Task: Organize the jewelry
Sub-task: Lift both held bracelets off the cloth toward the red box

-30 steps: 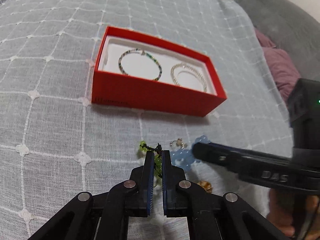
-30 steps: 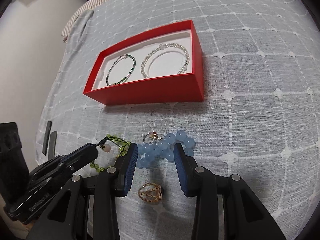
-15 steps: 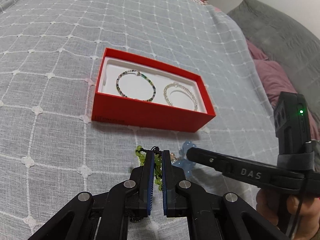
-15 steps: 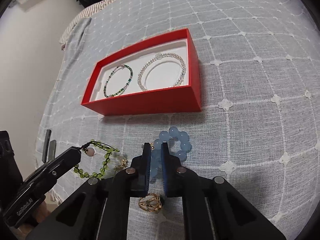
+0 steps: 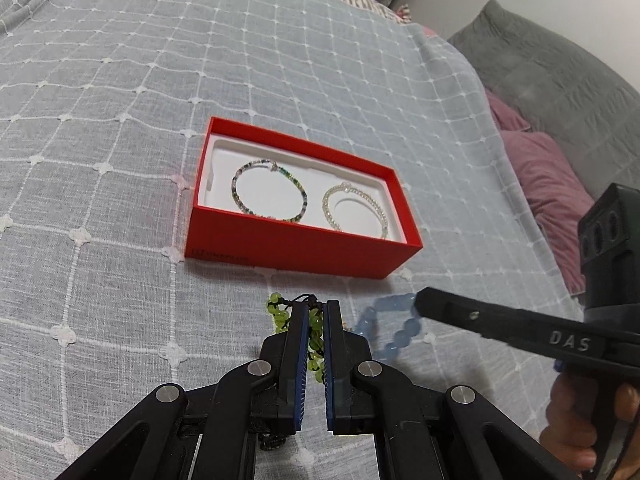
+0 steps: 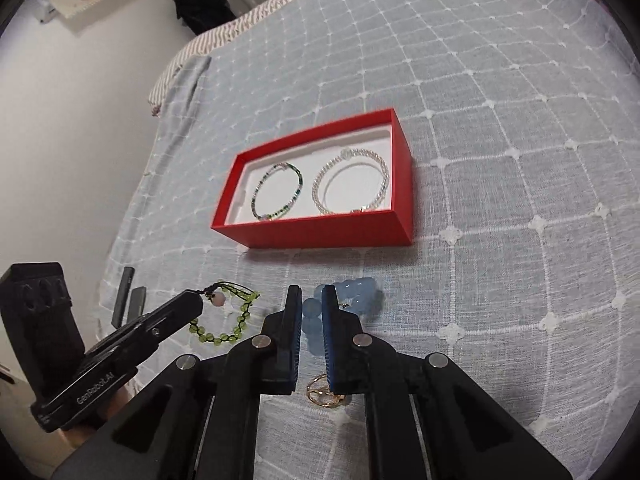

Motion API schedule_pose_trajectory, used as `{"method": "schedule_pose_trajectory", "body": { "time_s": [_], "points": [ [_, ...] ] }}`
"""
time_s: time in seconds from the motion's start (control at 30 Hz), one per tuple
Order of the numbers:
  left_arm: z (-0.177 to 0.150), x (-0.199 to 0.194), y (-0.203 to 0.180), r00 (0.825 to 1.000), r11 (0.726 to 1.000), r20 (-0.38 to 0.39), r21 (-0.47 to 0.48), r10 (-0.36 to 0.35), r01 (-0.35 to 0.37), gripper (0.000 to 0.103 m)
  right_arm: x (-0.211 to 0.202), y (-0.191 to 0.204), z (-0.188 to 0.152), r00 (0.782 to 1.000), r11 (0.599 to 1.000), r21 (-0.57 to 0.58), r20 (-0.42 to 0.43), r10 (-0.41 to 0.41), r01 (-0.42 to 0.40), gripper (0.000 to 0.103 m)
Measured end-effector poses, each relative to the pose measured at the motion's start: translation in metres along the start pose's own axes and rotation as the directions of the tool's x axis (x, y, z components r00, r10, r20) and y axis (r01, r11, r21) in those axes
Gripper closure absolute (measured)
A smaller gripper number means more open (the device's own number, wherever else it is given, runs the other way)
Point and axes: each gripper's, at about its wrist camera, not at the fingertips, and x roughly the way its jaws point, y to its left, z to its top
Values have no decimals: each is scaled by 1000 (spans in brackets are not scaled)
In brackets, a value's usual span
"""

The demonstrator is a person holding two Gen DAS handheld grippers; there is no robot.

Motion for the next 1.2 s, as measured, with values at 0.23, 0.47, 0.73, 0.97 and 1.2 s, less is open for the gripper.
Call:
{"method": "schedule_pose_trajectory", "body": {
  "time_s": [0.23,0.47,0.73,0.97,1.2],
  "points": [
    [1,-2,-1,1000,1000,12,3,-1,1,102,-8,-1,3,1000,1000,-8,14,13,-13,103],
    [2,-2,-2,1000,1000,16,10,2,-2,102,3,6,0,998,992,-111,-5,-60,59,99],
    [1,-1,-1,1000,1000,11,10,-2,2,102,37,16,-13,983,950,-272,-64,-174,151,73],
    [1,-1,-1,1000,1000,10,9,-1,1,102,63,1,-12,961,938,-276,-119,-251,211,74],
    [2,-4,0,1000,1000,15,9,-4,4,102,48,13,-11,979,948,-282,-96,-183,149,91]
  ]
}}
